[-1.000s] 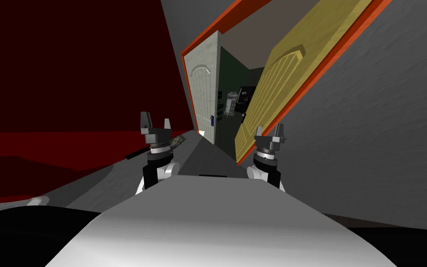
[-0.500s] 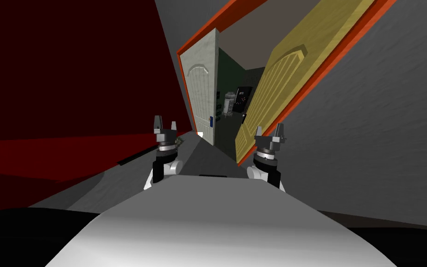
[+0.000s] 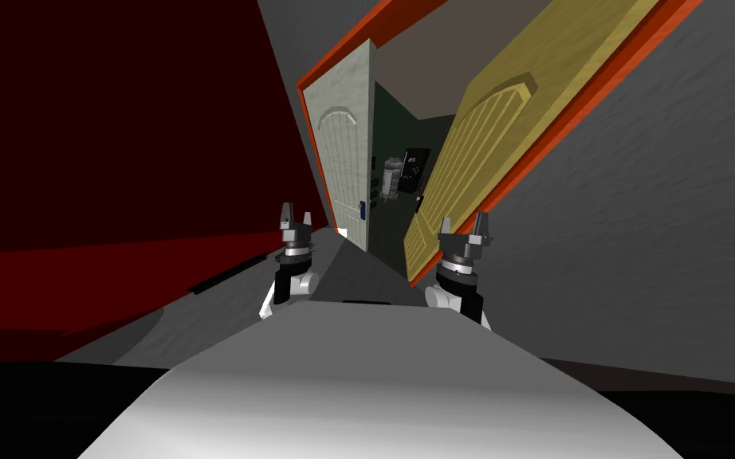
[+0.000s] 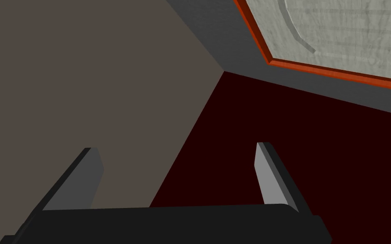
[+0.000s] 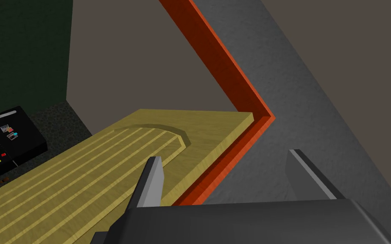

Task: Push the door open

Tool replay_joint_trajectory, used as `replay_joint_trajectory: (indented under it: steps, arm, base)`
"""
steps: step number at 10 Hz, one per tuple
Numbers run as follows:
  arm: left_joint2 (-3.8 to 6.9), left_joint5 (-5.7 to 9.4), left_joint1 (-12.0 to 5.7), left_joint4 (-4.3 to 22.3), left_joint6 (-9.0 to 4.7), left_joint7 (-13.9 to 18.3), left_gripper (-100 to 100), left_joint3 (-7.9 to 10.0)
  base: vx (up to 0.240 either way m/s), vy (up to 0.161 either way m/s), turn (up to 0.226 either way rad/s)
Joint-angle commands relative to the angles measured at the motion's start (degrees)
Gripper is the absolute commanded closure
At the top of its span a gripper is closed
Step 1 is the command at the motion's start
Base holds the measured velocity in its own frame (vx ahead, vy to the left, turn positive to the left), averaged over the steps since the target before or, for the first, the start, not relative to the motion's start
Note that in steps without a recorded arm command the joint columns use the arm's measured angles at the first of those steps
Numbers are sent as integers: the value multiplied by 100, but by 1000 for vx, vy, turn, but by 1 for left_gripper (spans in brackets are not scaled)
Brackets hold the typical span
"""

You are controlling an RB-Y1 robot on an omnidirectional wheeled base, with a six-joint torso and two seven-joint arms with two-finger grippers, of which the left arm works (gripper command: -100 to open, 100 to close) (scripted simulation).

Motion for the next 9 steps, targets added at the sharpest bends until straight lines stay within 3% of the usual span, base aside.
replay_joint_trajectory:
  steps: [1, 8, 9]
  arm:
    - [21, 12, -110, 227, 2, -7, -100, -15]
    - [82, 66, -762, 1370, 46, -54, -100, -82]
    - [82, 66, -762, 1424, 46, -54, -100, -82]
  base:
    - [98, 72, -82]
    - [84, 88, -93]
    - [62, 64, -39]
